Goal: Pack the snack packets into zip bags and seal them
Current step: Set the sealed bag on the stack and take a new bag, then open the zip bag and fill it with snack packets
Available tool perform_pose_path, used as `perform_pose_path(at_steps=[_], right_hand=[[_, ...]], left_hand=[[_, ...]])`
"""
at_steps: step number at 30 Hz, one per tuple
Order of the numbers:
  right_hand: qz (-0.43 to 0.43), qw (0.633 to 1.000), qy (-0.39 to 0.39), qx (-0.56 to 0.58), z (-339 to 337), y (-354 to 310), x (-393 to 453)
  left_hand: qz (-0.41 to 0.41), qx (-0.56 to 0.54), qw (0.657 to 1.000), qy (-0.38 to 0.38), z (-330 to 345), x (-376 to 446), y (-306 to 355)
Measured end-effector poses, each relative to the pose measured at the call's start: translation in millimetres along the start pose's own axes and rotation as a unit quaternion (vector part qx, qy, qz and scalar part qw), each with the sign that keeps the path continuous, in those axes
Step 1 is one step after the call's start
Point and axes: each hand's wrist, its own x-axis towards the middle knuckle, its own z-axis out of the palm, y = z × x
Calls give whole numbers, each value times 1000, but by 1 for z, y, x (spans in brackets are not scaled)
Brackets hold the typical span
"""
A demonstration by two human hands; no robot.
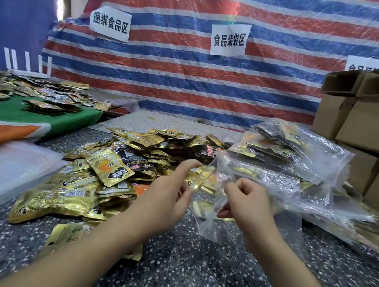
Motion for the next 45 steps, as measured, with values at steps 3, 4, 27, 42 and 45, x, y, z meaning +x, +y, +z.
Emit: perform_pose_path(at_steps=[3,4,27,42,45], right_hand=[[0,1000,-1,7,4,1,-2],[-3,1000,2,6,5,2,-2],[28,990,114,-83,-28,-1,23],[120,899,-164,-387,43,4,129],[169,872,-144,-436,65,9,137]], left_hand=[[62,80,994,-41,-5,-2,8],[68,101,991,-62,-6,-3,10],[67,25,997,-4,-11,7,-11],[41,16,999,-10,-14,11,-34],[48,44,998,-15,-15,10,-33]])
